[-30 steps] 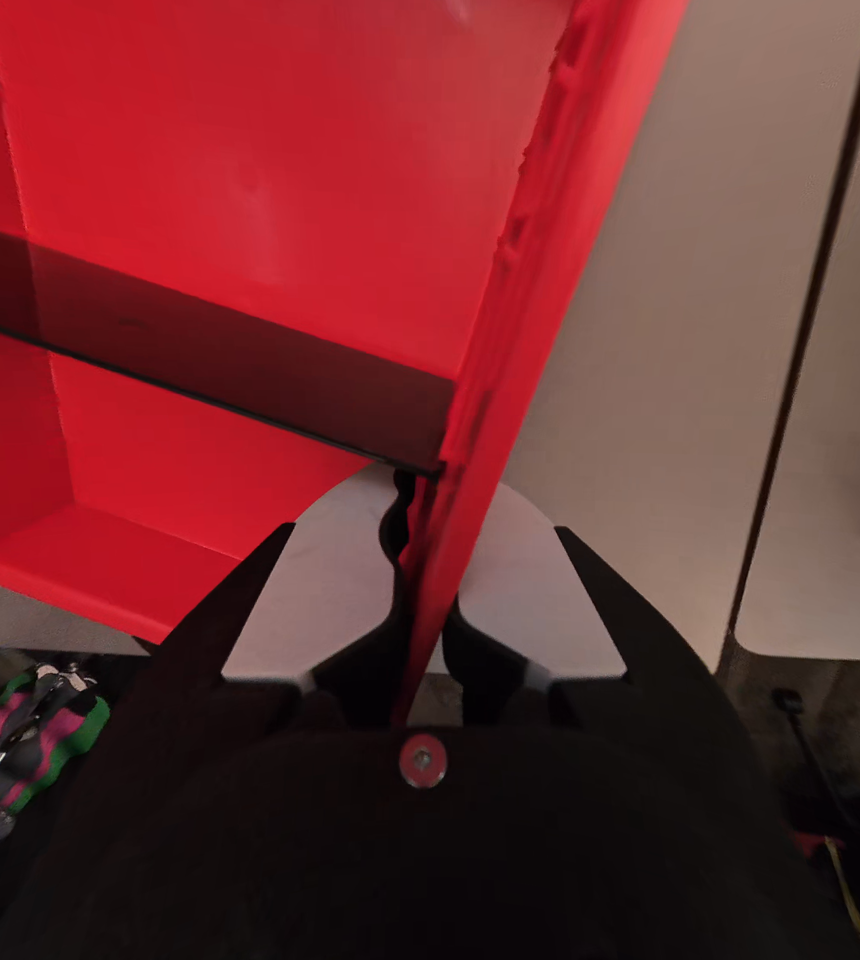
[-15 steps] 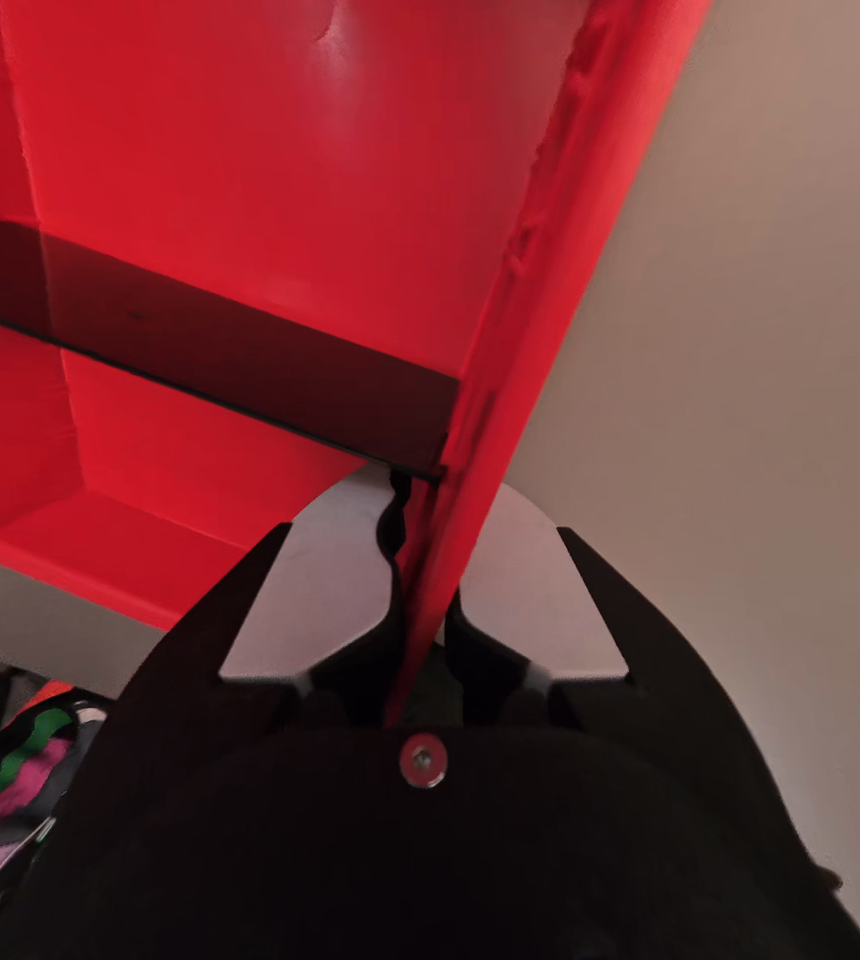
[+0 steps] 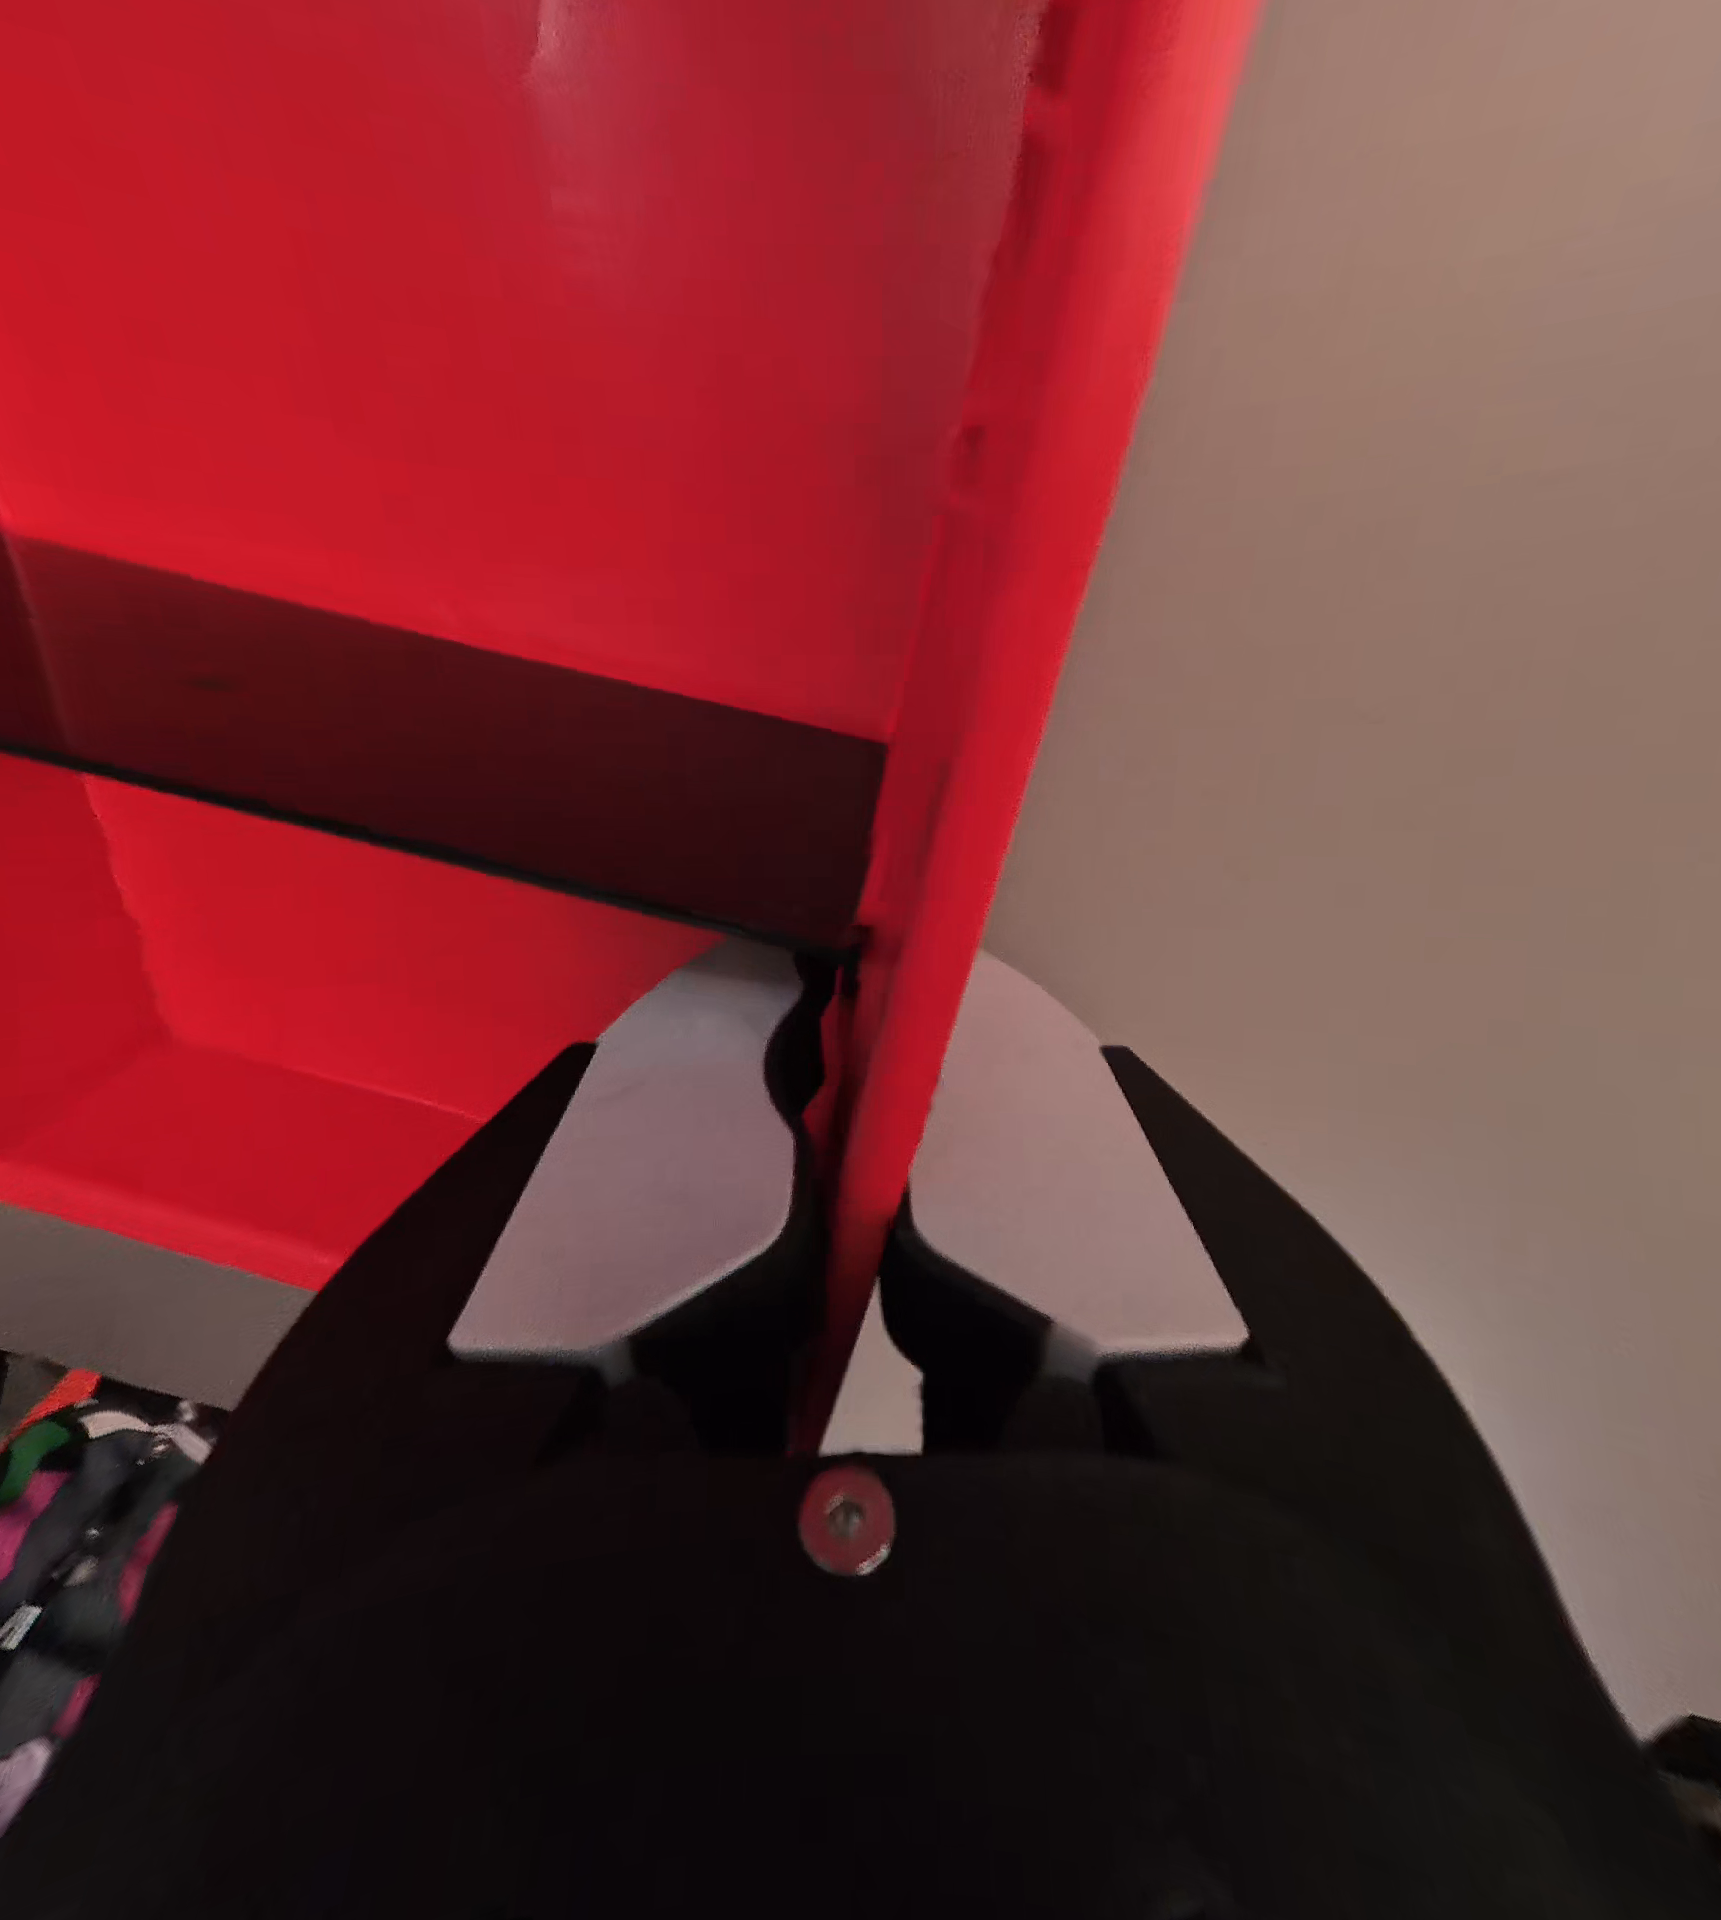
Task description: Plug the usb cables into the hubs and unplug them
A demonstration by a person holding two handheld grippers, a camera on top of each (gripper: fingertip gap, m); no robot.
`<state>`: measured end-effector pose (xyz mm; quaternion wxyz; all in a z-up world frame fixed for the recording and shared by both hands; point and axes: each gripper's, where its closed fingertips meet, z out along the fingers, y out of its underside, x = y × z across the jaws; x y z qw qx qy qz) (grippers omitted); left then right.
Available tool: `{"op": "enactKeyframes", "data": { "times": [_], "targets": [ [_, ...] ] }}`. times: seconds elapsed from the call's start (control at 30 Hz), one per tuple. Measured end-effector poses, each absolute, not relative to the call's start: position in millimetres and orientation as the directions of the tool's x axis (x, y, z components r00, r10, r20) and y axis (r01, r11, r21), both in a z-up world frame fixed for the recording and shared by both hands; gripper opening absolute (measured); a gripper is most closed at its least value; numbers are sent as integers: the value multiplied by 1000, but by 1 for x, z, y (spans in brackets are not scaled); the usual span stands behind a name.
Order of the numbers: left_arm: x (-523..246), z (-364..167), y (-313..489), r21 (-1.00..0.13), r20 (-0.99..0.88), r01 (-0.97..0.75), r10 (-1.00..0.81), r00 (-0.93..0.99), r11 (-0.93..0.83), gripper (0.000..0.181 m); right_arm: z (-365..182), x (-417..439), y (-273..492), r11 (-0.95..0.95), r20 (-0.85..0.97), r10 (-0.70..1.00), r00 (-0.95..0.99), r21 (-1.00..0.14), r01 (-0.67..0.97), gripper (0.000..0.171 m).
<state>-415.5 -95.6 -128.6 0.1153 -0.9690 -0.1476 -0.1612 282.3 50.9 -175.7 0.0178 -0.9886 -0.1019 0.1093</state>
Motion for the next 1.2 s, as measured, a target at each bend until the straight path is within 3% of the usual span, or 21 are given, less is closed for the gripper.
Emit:
{"op": "enactKeyframes", "data": {
  "times": [0.17, 0.47, 0.77, 1.2],
  "targets": [
    [-409, -130, -97, -198, 303, 340, 272, 913, -919, 9, -174, 278, 47, -965, -173, 260, 950, -26, 259, 8],
    [-400, -133, -91, -71, 239, 312, 287, 928, -947, 7, -173, 276, 48, -959, -164, 278, 946, 1, 282, 7],
    [-400, -135, -59, -138, 264, 333, 289, 920, -933, 10, -174, 277, 55, -948, -158, 316, 936, -4, 319, 6],
    [-395, -155, -59, -103, 256, 258, 225, 940, -961, 9, -175, 281, 52, -951, -170, 303, 938, 0, 308, 6]
  ]
}}
